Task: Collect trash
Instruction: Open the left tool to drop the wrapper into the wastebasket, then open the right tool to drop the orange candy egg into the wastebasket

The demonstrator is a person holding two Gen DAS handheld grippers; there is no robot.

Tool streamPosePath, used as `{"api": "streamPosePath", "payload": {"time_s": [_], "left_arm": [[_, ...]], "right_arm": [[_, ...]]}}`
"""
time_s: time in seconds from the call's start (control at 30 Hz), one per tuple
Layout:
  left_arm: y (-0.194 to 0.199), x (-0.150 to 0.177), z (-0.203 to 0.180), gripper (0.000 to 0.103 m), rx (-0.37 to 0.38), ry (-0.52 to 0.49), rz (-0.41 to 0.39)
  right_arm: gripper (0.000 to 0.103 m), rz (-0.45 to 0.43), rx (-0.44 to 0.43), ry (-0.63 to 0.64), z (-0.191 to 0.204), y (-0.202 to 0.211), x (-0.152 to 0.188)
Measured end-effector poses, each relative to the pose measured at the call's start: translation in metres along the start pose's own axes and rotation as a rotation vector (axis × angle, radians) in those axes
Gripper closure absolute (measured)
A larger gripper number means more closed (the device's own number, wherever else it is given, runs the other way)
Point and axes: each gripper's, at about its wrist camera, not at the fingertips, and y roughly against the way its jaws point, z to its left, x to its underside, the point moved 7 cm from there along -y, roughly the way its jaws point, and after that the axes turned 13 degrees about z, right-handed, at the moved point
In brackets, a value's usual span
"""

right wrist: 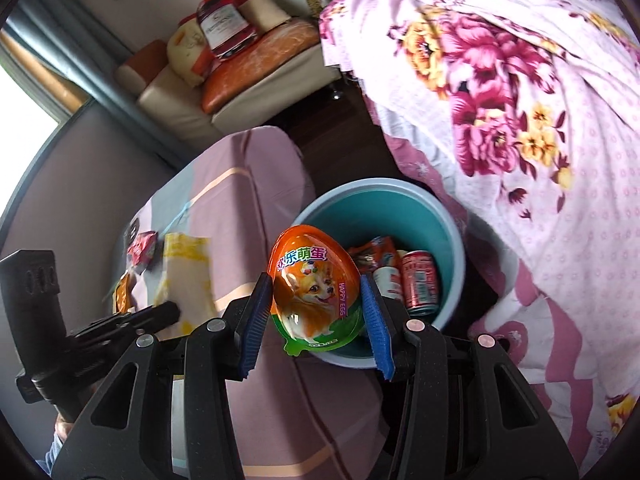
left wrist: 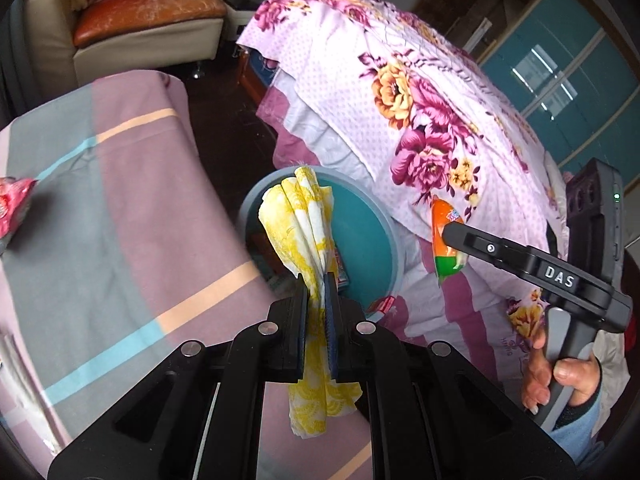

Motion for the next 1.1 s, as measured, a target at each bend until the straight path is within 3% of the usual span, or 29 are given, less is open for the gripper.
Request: {"api": "streamPosePath", "payload": {"time_s": [0.17,0.23,0.3,0.37,0.6,1.1], "left_arm": [[-0.025,-0.016,-0.007,0.091,-0.020,-0.007,0.036],[-0.032,-0.018,-0.007,0.078,-0.030,-0.002,0.046],[-0.035,-0.017,-0.004,0.037,-0.050,0.007,0.043],[-0.034,-0.017,0.001,0.026,-0.083,0.014,0.019],[-0.033,-0.012,0.012,0.016,-0.097,0.038,0.029],[-0.033,0.006,0.028,0.014,-0.089,0.071,0.056]], "right_arm": [[0.060,0.002,0.000,-0.019,-0.015,0.000,-0.004],[0.060,0.001,-0.001,-0.027,-0.020,-0.001,-0.006],[0.060,0.004,-0.001,-0.034,-0.023,-0.003,-0.007],[0.060,0.009,0.000,-0.039,-0.025,-0.005,-0.007],[0.060,0.029,0.005,-0.056,-0.031,-0.015,-0.008],[0.060,0.067,0.036,-0.056,-0.024,-0.036,-0.012]]}}
